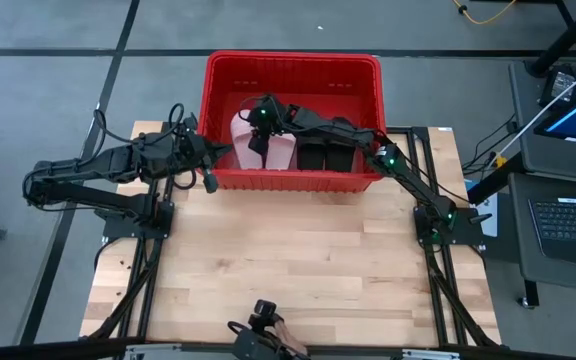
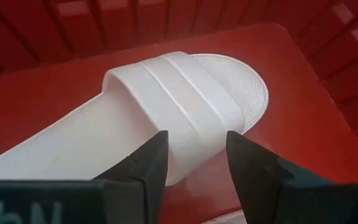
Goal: Pick and place slides into bin
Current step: Return to Home Position
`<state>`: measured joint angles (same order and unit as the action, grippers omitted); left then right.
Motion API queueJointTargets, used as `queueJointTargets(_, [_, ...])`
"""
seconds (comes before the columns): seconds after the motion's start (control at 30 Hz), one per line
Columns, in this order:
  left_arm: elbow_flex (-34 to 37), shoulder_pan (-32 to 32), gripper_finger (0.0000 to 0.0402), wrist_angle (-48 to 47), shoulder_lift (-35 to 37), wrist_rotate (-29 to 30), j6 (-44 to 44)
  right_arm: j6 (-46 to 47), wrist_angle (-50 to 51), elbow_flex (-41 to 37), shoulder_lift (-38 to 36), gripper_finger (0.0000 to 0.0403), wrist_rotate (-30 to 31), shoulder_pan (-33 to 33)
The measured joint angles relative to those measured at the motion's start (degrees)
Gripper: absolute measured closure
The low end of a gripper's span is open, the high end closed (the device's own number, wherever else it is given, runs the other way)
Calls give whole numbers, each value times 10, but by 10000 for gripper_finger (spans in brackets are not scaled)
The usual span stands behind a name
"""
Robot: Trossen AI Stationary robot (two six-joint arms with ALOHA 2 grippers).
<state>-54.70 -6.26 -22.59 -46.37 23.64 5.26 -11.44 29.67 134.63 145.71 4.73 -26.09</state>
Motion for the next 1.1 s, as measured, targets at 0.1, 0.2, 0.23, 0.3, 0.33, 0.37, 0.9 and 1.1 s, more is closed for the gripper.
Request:
queueJointTargets(0.1, [0, 0, 399, 0, 0, 0, 0, -7, -2, 0, 0, 240, 0, 0])
queueJointTargets(0.2, [0, 0, 400, 0, 0, 0, 0, -8, -2, 3, 0, 240, 0, 0])
queueJointTargets(0.23, [0, 0, 400, 0, 0, 0, 0, -8, -8, 3, -1, 240, 0, 0])
queueJointTargets(0.3, [0, 0, 400, 0, 0, 0, 0, -9, -9, 3, -5, 240, 0, 0])
queueJointTargets(0.33, [0, 0, 399, 0, 0, 1, 0, -9, -12, 3, -7, 240, 0, 0])
queueJointTargets(0.37, [0, 0, 399, 0, 0, 2, 0, -9, -10, 3, -10, 240, 0, 0])
queueJointTargets(0.9, [0, 0, 399, 0, 0, 9, 15, -42, 29, 4, -85, 240, 2, 0])
queueJointTargets(1.1, [0, 0, 400, 0, 0, 9, 15, -46, 102, 4, -124, 263, -1, 1])
